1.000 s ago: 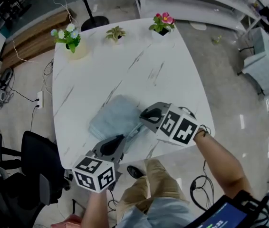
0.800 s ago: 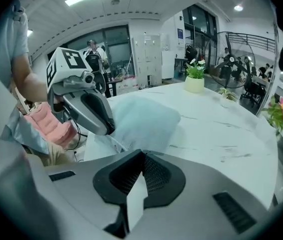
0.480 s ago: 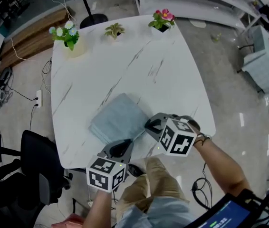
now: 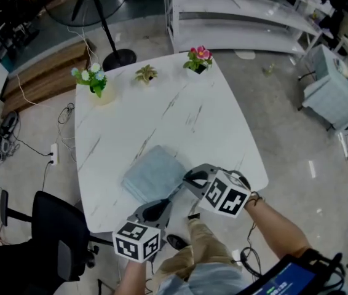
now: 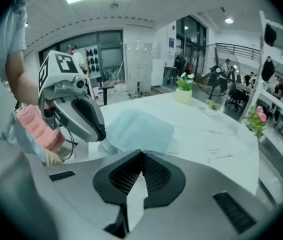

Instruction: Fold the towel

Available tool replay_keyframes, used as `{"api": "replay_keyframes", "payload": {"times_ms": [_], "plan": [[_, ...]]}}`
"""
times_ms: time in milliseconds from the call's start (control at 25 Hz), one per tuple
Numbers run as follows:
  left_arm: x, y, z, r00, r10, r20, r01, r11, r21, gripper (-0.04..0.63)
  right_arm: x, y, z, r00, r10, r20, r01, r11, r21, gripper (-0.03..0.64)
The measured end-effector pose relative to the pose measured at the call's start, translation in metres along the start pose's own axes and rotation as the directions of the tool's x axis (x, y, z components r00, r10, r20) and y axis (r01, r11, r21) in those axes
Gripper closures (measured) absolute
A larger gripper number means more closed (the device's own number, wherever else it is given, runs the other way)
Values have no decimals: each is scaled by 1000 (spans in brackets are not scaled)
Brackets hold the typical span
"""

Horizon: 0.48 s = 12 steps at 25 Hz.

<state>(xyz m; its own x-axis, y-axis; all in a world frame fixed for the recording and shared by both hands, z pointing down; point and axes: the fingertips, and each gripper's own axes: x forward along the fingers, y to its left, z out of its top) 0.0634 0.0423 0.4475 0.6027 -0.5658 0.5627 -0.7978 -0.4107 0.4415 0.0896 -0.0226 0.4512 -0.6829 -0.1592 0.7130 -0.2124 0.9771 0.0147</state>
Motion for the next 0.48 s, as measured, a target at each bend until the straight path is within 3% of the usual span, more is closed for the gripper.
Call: {"api": "replay_keyframes", "payload": {"times_ms": [120, 240, 320, 480], "plan": [[-41, -21, 36, 993, -13, 119, 11, 1000, 24, 574, -37, 6, 41, 991, -68, 113, 60, 995, 74, 598], [-91, -31, 88, 958, 33, 284, -54, 996, 68, 574, -83, -2, 97, 937, -220, 272, 179, 970, 167, 598], [-127, -34, 126, 905, 100, 413, -151, 984, 92, 574, -115, -3, 131, 873, -323, 366, 253, 940, 229, 598], [-192, -46, 181, 740, 210, 640, -332, 940, 76, 574, -165, 12, 180, 729, -463, 505, 369, 886, 279, 598]]}}
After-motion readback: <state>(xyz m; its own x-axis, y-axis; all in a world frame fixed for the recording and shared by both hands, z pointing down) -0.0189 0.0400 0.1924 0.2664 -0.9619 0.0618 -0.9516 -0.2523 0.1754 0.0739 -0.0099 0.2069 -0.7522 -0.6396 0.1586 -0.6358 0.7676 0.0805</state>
